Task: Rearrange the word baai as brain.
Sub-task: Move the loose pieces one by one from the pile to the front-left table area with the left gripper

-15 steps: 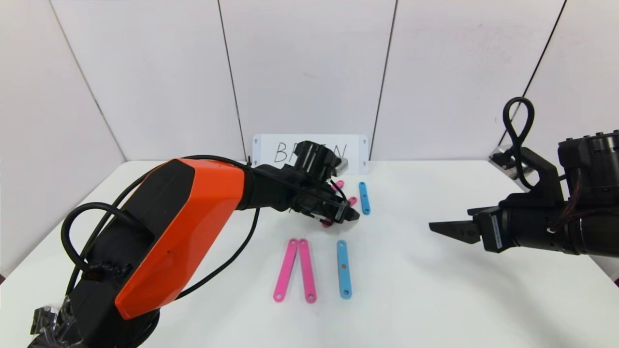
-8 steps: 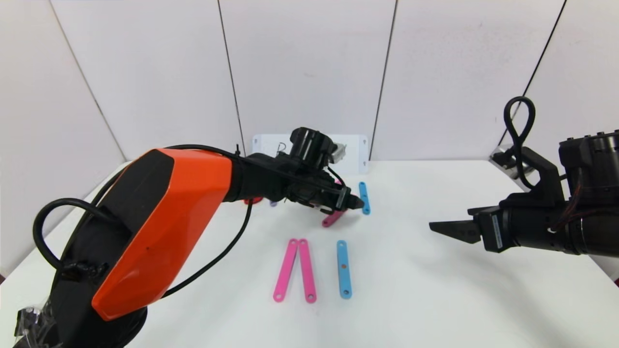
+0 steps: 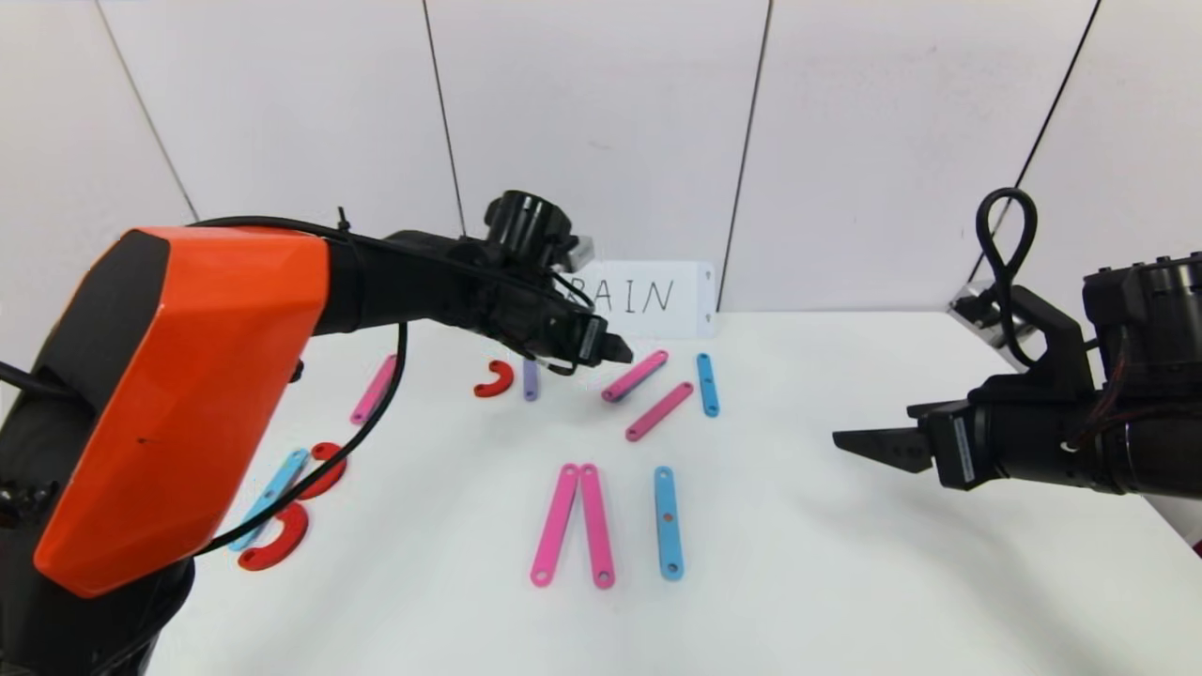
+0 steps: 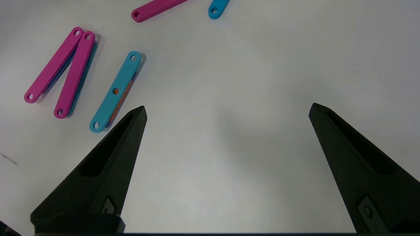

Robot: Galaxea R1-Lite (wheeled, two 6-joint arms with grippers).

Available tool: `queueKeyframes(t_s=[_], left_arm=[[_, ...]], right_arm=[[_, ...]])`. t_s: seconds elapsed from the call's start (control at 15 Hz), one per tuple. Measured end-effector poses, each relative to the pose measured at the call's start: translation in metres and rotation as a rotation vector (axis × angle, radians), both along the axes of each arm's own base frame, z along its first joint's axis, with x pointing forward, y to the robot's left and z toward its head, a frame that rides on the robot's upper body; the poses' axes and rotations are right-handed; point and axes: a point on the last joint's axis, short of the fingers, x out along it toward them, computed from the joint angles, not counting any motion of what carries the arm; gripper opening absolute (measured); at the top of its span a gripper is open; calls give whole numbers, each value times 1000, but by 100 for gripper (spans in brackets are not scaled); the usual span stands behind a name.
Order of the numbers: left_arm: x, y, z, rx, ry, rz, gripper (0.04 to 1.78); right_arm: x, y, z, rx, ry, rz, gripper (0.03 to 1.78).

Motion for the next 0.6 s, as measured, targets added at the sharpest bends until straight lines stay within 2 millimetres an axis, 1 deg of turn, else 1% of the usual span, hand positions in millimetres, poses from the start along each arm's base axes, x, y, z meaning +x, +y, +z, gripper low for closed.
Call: queueKeyframes(t_s=[0.2, 0.33, 0.6], left_arm=[[8, 37, 5, 64, 23, 131, 174], [10, 59, 10, 80, 51, 181, 174], [14, 111, 18, 98, 99, 294, 174]], right_arm=[[2, 0, -2, -3, 9, 0, 173], [2, 1, -4, -5, 15, 3, 173], [5, 3, -8, -9, 30, 11, 173]])
